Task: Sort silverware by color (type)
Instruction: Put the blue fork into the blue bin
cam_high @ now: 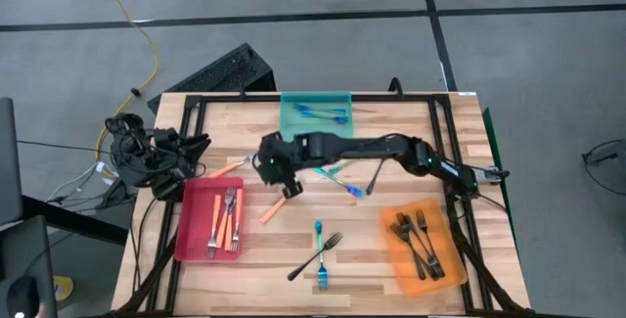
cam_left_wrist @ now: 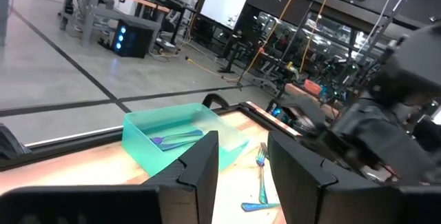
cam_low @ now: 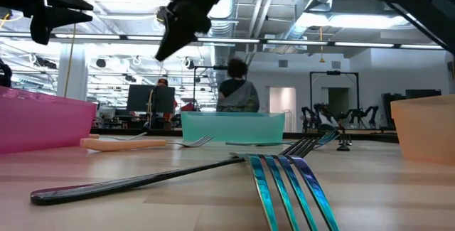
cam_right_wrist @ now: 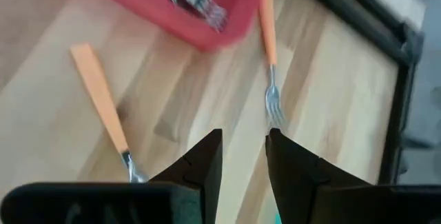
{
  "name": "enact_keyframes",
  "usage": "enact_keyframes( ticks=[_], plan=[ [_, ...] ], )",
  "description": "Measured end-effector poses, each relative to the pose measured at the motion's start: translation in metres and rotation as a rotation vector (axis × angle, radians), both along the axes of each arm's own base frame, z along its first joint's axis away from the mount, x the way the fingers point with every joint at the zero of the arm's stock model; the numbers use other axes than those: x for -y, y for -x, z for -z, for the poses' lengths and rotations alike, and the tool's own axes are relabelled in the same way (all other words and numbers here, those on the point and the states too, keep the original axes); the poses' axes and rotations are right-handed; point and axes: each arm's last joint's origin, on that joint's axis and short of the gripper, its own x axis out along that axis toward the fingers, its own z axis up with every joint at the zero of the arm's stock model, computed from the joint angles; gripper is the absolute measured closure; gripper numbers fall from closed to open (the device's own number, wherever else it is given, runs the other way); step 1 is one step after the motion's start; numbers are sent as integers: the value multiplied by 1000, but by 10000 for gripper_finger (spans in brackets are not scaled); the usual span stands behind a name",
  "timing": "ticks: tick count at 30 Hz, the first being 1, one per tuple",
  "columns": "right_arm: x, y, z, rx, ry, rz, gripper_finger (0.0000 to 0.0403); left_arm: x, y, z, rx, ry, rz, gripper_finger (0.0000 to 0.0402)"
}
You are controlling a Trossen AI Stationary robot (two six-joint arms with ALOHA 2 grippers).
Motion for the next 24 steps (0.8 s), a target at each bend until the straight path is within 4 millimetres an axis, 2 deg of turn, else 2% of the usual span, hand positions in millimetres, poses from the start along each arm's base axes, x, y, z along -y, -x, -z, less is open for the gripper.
enact_keyframes(
  ticks=[3,7,13,19,22,24],
  plan=[
    [7,6,-3,-35,-7,18,269,0,0,0,4,4,-3,289],
    [4,21,-18,-86,-2,-2,269,1,-1,-3,25,27,-2,289],
    [0,54,-50,-164,-25,14,269,-4,3,-35,125,131,36,290],
    [2,112,-100,-248,-130,94,269,-3,4,-64,176,112,143,290],
    [7,151,-131,-252,-168,162,269,0,1,-69,160,80,148,290],
    [11,173,-151,-191,-204,228,269,4,-2,-68,130,44,150,290]
  ],
)
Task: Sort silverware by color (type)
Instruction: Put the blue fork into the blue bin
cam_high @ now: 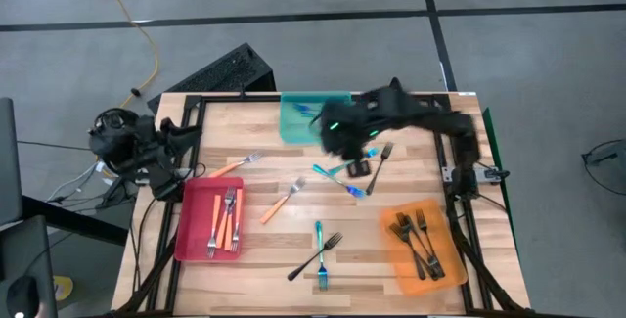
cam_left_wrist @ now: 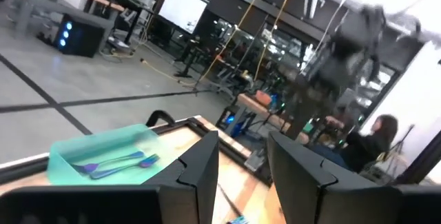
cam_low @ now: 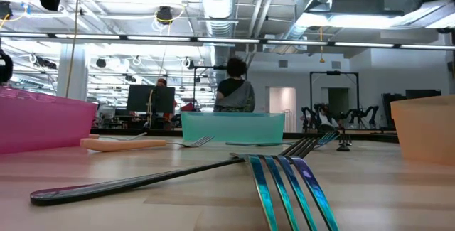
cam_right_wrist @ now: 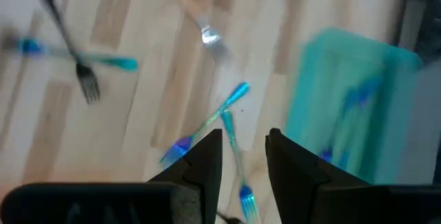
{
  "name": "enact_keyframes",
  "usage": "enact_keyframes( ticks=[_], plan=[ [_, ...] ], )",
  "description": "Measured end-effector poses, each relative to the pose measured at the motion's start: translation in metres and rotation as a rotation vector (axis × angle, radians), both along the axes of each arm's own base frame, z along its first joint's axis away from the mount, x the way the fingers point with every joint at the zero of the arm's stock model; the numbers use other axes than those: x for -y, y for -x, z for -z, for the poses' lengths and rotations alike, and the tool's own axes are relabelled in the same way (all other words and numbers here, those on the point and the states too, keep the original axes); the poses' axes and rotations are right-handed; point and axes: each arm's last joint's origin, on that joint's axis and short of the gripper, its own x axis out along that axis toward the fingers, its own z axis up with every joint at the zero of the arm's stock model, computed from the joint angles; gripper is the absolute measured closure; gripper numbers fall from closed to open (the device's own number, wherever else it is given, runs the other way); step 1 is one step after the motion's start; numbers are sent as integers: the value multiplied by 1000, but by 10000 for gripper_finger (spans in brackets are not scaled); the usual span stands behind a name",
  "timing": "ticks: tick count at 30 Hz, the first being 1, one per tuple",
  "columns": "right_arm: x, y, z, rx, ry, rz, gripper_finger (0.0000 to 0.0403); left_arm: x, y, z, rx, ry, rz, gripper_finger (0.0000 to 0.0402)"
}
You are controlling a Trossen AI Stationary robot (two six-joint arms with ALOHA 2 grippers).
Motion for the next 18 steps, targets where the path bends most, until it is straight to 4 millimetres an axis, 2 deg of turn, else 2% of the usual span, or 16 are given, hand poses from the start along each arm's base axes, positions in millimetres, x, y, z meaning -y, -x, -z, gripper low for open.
enact_keyframes(
  ticks=[5,9,13,18],
  plan=[
    [2,77,-45,149,-46,139,269,2,-2,5,-29,-1,-25,290],
    [-1,128,-60,277,-72,251,269,4,-3,6,-17,14,21,290],
    [-6,160,-55,383,-122,301,269,6,-4,1,50,83,132,290],
    [-11,171,-23,452,-153,303,269,3,1,-30,151,127,241,290]
  ],
)
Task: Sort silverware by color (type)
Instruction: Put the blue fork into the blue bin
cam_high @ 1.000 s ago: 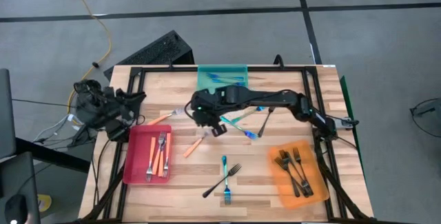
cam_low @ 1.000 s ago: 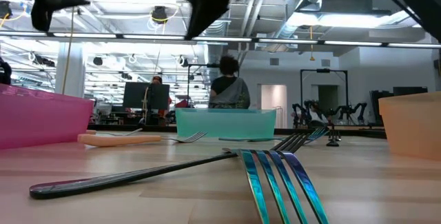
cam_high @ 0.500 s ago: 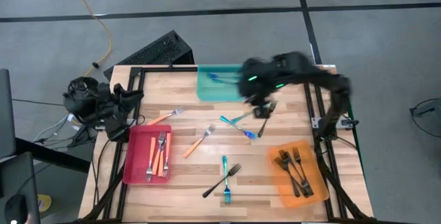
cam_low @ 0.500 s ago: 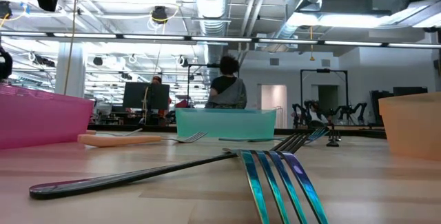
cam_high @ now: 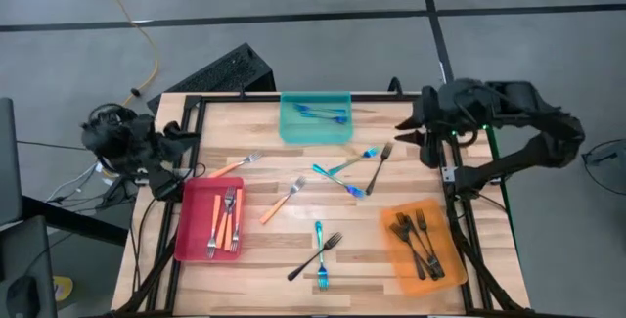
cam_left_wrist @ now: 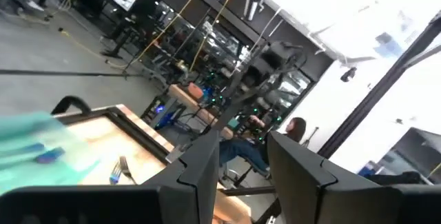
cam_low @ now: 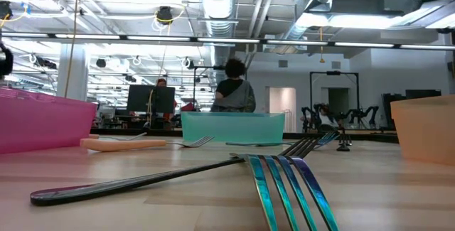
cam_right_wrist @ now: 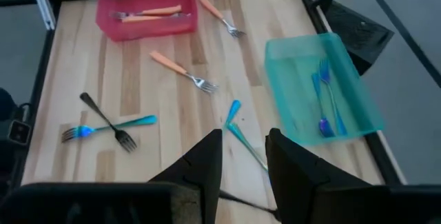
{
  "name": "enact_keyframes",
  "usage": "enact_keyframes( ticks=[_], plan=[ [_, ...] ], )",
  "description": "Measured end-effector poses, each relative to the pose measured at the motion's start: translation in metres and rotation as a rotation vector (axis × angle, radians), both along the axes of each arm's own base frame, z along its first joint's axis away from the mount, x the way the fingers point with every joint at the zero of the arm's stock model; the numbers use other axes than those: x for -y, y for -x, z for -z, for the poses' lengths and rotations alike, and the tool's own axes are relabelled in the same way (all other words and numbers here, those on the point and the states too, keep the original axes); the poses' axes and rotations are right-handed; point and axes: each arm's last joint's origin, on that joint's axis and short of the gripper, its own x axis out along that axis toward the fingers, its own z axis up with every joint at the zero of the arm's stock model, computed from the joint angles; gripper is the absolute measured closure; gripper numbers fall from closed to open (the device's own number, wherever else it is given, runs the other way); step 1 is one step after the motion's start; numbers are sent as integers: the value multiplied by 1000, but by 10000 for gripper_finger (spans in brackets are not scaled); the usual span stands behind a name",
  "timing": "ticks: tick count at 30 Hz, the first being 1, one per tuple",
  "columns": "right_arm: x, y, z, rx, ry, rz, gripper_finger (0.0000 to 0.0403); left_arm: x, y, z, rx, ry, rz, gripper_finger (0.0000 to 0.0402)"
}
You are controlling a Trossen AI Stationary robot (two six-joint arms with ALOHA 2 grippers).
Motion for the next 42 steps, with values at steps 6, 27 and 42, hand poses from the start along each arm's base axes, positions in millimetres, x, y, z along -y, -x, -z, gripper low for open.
enact_keyframes(
  ticks=[6,27,42],
  plan=[
    [-4,-12,55,14,16,-32,269,13,-12,-37,-107,-150,-93,290],
    [-2,-97,176,156,33,-48,269,39,-63,-23,-724,-171,-33,290],
    [-8,-106,179,187,4,-135,268,66,-135,-42,-478,-724,373,290]
  ],
)
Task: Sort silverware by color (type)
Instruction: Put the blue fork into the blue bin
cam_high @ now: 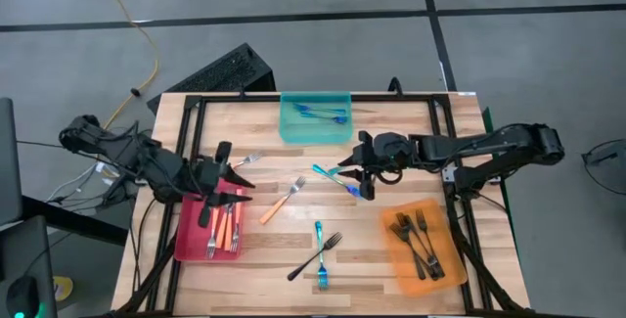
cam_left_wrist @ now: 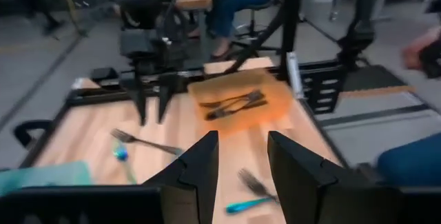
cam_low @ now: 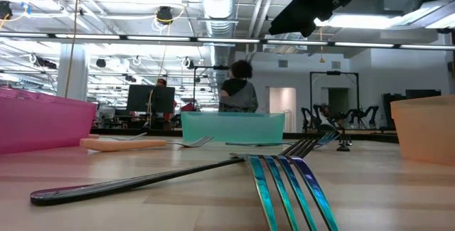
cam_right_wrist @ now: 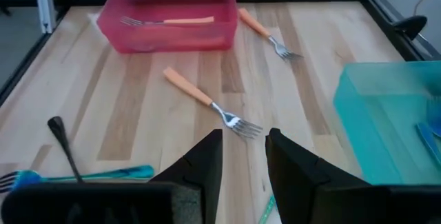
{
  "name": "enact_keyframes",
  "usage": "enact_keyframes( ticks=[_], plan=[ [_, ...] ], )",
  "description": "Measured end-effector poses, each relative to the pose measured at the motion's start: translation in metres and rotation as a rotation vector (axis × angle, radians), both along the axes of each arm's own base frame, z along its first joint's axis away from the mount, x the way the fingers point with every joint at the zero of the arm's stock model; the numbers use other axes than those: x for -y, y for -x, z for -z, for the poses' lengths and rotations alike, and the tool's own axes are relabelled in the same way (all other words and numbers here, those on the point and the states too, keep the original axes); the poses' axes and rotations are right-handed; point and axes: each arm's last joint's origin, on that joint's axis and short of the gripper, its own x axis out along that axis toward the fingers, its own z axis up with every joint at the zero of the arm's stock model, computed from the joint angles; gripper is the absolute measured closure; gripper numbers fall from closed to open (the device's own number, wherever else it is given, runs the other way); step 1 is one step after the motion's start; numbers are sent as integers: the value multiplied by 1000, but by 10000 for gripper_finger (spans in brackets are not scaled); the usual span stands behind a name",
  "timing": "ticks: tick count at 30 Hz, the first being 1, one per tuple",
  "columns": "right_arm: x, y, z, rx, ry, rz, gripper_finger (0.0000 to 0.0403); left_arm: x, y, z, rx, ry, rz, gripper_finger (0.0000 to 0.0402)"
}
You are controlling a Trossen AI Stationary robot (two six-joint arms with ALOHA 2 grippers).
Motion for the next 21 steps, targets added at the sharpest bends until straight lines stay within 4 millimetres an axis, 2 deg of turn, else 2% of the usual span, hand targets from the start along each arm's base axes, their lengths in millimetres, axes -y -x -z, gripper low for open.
enact_keyframes(
  ticks=[2,8,17,21],
  plan=[
    [1,-3,3,-3,1,26,268,1,-4,11,9,-44,-18,290],
    [4,-16,19,-45,36,116,260,3,-13,63,26,-82,-60,290],
    [6,-36,63,-196,92,184,177,-5,5,132,237,125,-86,290],
    [8,-42,82,-263,137,240,158,-12,17,160,302,200,-121,290]
  ],
)
